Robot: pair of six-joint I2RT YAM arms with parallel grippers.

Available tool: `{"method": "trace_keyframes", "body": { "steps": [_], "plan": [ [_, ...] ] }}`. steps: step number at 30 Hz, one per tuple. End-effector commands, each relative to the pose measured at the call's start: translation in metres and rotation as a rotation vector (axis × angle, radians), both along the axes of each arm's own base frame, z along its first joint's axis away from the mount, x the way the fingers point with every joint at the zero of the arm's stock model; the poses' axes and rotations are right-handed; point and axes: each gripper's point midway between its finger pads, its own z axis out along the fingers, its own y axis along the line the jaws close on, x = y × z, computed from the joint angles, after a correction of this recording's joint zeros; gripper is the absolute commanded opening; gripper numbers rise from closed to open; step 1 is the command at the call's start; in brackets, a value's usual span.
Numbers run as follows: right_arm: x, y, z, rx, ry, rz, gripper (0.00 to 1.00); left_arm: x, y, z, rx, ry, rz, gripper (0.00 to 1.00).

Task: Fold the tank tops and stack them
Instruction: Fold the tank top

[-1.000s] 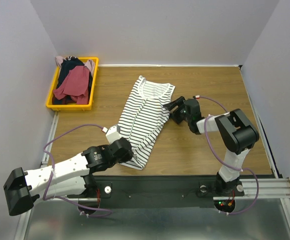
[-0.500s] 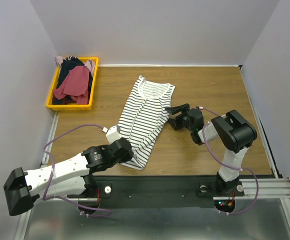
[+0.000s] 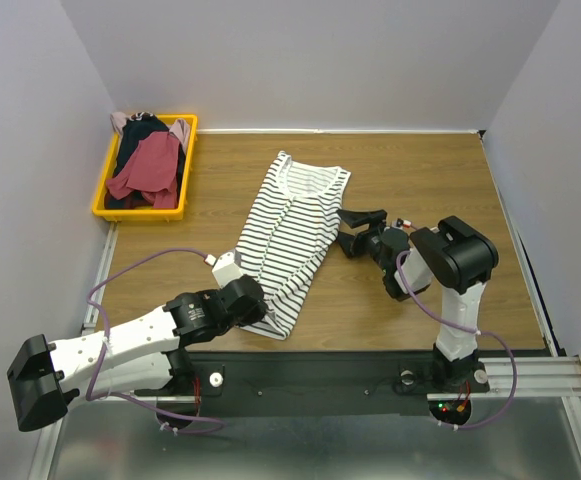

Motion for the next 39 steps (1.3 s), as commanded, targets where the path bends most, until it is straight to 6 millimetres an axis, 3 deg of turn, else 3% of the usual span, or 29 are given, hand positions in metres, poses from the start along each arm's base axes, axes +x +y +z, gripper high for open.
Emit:
{"method": "trace_keyframes", "body": {
  "steps": [1,13,28,39],
  "plan": [
    [-0.007,-0.002,0.003,0.079,-0.007,-0.016,0.84,0.001,0.006,-0.005,0.02,-0.007,0.011,0.0],
    [-0.001,-0.013,0.015,0.094,-0.037,-0.083,0.84,0.001,0.008,-0.005,0.022,-0.006,0.011,0.0],
    [0.032,-0.037,0.022,0.092,-0.083,-0.228,0.84,-0.003,-0.001,-0.002,0.008,-0.001,-0.045,0.0],
    [0.049,-0.032,0.018,0.091,-0.095,-0.232,0.77,-0.005,-0.011,-0.002,0.009,0.001,-0.095,0.0]
  ]
}}
